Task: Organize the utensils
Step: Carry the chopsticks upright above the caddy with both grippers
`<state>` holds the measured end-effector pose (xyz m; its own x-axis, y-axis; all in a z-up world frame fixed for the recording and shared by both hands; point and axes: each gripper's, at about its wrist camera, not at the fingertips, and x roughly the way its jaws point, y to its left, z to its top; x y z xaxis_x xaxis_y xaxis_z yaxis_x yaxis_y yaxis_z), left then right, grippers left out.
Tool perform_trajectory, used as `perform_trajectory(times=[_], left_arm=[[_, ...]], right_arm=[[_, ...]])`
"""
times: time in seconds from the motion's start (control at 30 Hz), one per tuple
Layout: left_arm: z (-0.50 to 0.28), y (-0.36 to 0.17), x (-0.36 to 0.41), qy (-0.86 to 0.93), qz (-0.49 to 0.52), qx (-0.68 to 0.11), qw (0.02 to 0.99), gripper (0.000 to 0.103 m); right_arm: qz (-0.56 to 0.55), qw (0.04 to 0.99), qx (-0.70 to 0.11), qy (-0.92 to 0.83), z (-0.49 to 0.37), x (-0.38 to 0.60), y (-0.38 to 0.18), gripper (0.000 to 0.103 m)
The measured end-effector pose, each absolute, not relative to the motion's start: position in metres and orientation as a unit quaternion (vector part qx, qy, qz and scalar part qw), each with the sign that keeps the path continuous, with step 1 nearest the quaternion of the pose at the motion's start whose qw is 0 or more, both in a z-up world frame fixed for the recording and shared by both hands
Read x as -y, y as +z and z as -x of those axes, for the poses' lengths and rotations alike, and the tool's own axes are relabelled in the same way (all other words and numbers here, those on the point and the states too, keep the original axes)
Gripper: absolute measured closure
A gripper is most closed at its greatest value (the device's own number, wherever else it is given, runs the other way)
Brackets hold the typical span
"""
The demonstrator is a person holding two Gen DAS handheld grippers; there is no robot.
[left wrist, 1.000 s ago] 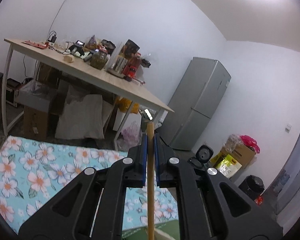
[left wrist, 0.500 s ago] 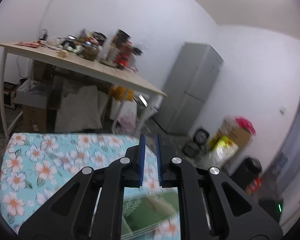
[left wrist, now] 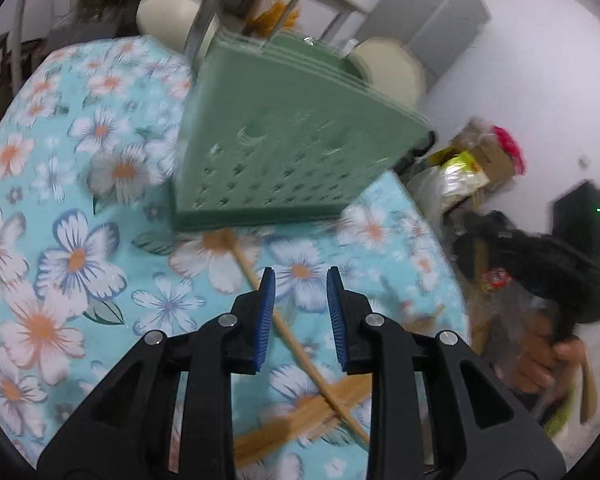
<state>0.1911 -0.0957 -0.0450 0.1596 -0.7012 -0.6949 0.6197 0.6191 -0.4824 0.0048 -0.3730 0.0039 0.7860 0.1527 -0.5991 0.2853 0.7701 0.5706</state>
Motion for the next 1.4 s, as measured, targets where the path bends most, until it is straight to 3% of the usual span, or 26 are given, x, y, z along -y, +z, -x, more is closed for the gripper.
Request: perform_trajectory(times=[0.1, 0.23, 0.4, 0.7, 0.93, 1.17, 1.4], left_arm=[[-0.205, -0.064, 0.109, -0.404, 0.031, -0.5, 0.765, 0.073], [-0.221, -0.083, 0.123, -0.368, 0.014, -0.508, 0.778, 0.076], [-0.226, -0.081, 0.121, -0.342, 0.024, -0.521, 0.781, 0.096], [-0.205, -0.025, 0.076, -0.386, 0.059, -0.489, 0.78, 0.097], [-0.187, 0.057, 0.052, -0.449, 0.105, -0.392, 0.796, 0.097], [-0.188, 0.166, 0.043, -0.489, 0.135, -0.193, 0.84, 0.097], [-0.211, 0.205, 0.047, -0.46, 0.165, -0.099, 0.867, 0.097]], right_arm=[[-0.334, 0.885, -0.323, -0.037, -0.001, 0.369, 0.006, 0.096], [-0.334, 0.884, -0.324, -0.035, 0.002, 0.368, 0.005, 0.096], [-0.333, 0.885, -0.324, -0.028, 0.003, 0.366, 0.006, 0.096], [-0.285, 0.912, -0.293, -0.018, 0.011, 0.365, 0.042, 0.096], [-0.253, 0.927, -0.274, -0.021, 0.013, 0.355, 0.064, 0.096], [-0.265, 0.923, -0.279, -0.02, 0.012, 0.352, 0.062, 0.096], [-0.264, 0.932, -0.25, -0.001, 0.003, 0.353, 0.088, 0.096]])
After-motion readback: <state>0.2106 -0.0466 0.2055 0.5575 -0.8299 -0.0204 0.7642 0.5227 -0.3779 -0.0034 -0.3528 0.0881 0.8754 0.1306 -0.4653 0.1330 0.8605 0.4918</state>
